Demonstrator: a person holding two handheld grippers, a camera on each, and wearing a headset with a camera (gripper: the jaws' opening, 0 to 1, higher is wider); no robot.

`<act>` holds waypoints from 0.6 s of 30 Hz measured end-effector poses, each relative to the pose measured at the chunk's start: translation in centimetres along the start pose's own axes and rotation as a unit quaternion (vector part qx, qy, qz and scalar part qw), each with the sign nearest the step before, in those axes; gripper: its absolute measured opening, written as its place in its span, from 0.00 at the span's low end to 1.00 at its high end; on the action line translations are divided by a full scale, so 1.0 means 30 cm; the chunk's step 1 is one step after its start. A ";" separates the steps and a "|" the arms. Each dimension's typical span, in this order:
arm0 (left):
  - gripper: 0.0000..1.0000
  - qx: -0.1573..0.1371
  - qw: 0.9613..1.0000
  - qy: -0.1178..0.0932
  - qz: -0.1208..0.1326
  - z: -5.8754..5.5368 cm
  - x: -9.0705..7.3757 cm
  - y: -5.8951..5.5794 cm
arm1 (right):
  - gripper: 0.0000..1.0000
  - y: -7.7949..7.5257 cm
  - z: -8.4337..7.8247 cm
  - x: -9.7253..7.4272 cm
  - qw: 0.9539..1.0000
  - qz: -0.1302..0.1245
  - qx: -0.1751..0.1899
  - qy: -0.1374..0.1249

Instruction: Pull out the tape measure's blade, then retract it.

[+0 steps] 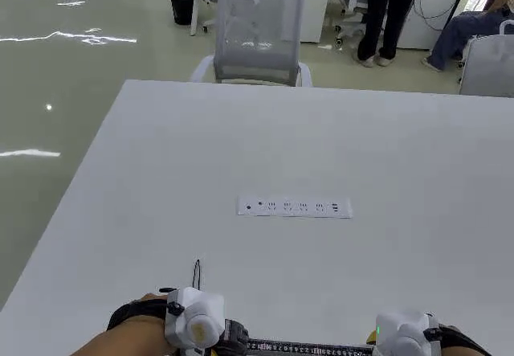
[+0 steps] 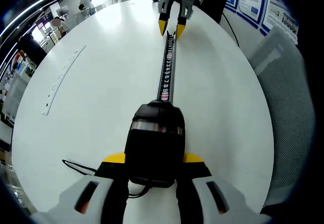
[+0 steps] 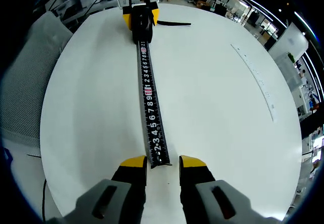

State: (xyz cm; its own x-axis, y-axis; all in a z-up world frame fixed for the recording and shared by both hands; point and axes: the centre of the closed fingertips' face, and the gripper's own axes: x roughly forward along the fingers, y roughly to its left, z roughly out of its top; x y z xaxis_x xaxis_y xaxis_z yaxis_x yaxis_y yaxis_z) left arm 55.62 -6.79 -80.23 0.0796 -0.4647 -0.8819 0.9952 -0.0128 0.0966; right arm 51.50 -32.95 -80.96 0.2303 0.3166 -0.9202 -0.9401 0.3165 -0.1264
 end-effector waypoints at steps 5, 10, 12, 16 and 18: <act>0.45 -0.043 0.999 -0.021 0.009 0.016 -0.035 0.027 | 0.33 -0.013 0.012 -0.020 1.000 -0.011 0.017 -0.007; 0.59 -0.067 0.997 -0.027 0.012 0.009 -0.056 0.027 | 0.40 -0.003 0.016 -0.029 0.999 -0.006 0.037 -0.006; 0.68 -0.084 0.996 -0.034 0.015 0.009 -0.065 0.029 | 0.44 -0.005 0.017 -0.034 0.999 -0.009 0.053 -0.007; 0.80 -0.102 0.993 -0.052 0.025 0.016 -0.085 0.034 | 0.58 -0.012 0.016 -0.044 0.997 -0.016 0.078 -0.009; 0.87 -0.110 0.992 -0.058 0.035 0.015 -0.095 0.044 | 0.65 -0.019 0.021 -0.059 0.996 -0.025 0.090 -0.013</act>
State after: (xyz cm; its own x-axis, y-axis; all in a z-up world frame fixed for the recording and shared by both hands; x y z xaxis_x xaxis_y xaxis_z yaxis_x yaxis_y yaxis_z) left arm 56.69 -5.88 -77.38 0.1555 -0.5564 -0.8163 0.9766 0.2109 0.0423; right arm 51.77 -33.12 -79.01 0.2842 0.3195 -0.9040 -0.8678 0.4865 -0.1009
